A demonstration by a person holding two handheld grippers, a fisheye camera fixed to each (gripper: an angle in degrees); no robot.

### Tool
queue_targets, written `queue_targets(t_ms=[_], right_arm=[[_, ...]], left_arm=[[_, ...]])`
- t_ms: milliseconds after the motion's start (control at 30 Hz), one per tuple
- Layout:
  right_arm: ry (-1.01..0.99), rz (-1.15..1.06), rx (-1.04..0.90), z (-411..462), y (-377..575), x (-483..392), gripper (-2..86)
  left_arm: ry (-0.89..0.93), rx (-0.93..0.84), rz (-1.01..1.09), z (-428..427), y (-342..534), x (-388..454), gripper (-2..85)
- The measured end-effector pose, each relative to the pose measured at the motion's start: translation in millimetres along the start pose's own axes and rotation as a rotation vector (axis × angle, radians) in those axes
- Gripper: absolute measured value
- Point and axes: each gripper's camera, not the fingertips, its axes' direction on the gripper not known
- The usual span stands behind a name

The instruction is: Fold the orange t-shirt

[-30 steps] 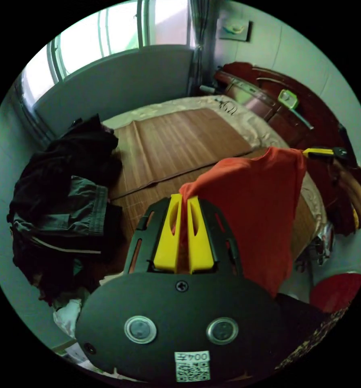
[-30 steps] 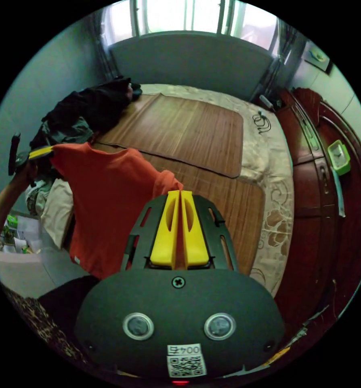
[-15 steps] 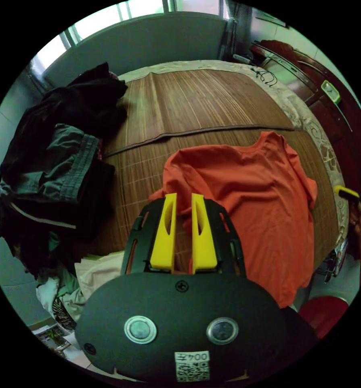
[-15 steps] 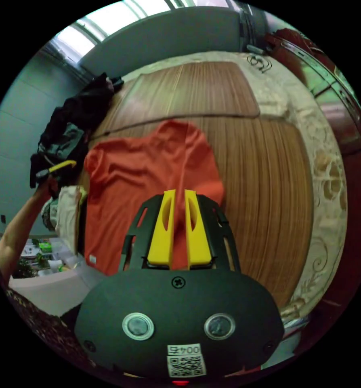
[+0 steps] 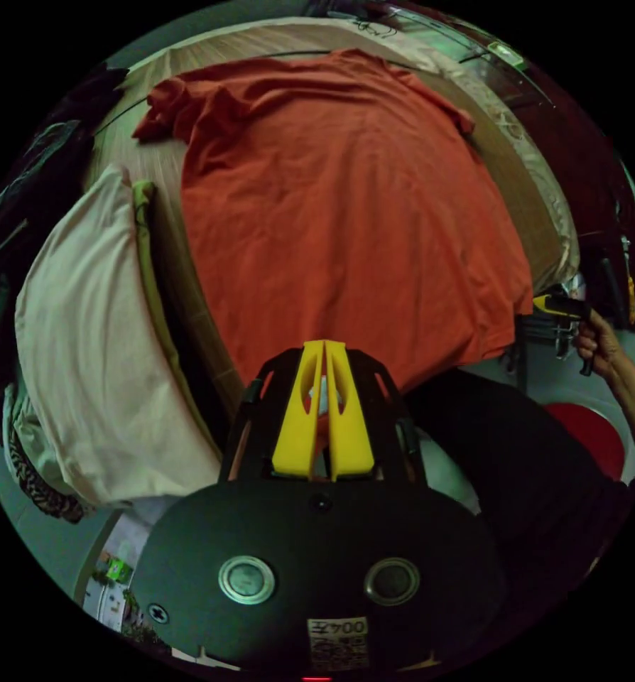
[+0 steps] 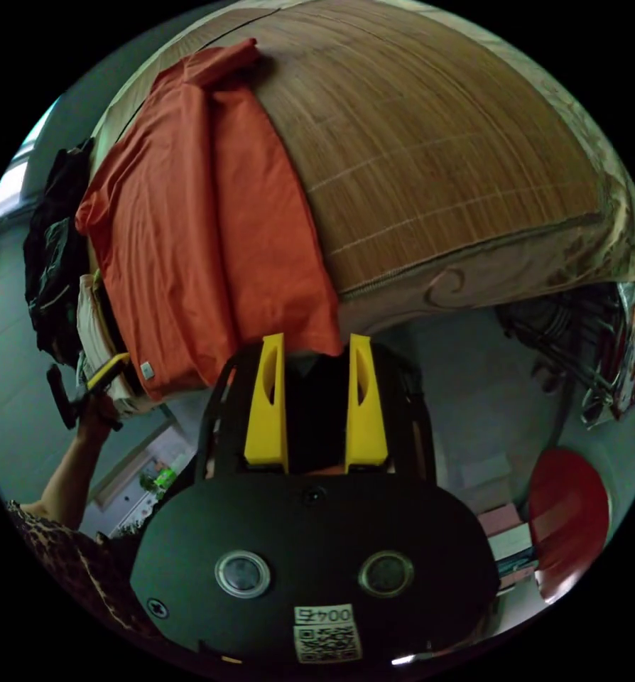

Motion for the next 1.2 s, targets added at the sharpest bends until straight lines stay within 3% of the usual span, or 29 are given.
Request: queue_targets(t_ms=[67,167,333,500,700,800,967,1100,1200], right_arm=[[0.001,0.009,-0.004,4,-10,-3,13.1],[0.007,-0.003,0.0,3,-26,-10,5.9],[0.23,-0.1,0.029,-23,-47,-17,0.0],[0.43,0.056,0.094,-76,-73,63,-0.3],[0.113,-0.117,0.073,-64,-89,48,5.3],[0.068,-0.135,0.024,-38,-90,26,8.9],[0.063,-0.051,-0.005,-16,-95,28,11.8],[0.128,-0.123,-0.022,-13,-104,13,5.0],[0.287,-0.216,-0.031,-21,-106,4,1.0]], left_arm=[[-0.024,-0.026,-0.017,22,7,-3,0.8],[-0.003,-0.04,-0.025,39,10,-9,0.8],[0.007,-0.07,-0.012,65,20,-14,0.8],[-0.014,-0.078,-0.014,85,34,-18,0.7],[0.036,-0.074,-0.067,106,52,-29,0.5],[0.037,-0.091,-0.071,115,57,-31,0.4],[0.032,-0.109,-0.06,128,66,-33,0.4],[0.049,-0.093,-0.103,136,79,-38,0.3],[0.049,-0.096,-0.099,141,85,-39,0.3]])
